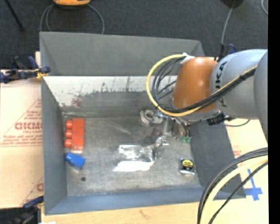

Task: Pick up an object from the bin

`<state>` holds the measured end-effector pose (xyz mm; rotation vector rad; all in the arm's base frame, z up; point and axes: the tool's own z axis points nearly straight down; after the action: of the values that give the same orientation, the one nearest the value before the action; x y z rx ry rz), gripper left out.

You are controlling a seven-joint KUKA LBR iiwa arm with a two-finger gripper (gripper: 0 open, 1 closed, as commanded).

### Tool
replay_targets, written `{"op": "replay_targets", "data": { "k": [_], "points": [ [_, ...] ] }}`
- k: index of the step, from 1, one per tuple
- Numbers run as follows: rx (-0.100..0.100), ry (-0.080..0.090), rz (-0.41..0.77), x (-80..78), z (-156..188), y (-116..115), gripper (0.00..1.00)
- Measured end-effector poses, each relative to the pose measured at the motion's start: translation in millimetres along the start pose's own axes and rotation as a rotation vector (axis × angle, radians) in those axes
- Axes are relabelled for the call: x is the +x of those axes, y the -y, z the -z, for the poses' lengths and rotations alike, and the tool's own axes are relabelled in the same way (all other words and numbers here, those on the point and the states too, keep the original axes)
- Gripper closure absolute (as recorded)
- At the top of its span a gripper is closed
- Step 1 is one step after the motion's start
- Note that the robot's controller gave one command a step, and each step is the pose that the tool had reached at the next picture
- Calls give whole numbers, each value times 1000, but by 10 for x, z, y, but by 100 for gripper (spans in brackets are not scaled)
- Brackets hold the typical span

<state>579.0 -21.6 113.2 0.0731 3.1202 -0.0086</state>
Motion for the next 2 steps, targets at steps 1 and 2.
{"op": "replay_targets", "data": {
  "k": [1,2],
  "points": [
    [1,-2,-18,3,-11,-3,0],
    [1,-2,-18,11,-19,-6,0]
  ]
}}
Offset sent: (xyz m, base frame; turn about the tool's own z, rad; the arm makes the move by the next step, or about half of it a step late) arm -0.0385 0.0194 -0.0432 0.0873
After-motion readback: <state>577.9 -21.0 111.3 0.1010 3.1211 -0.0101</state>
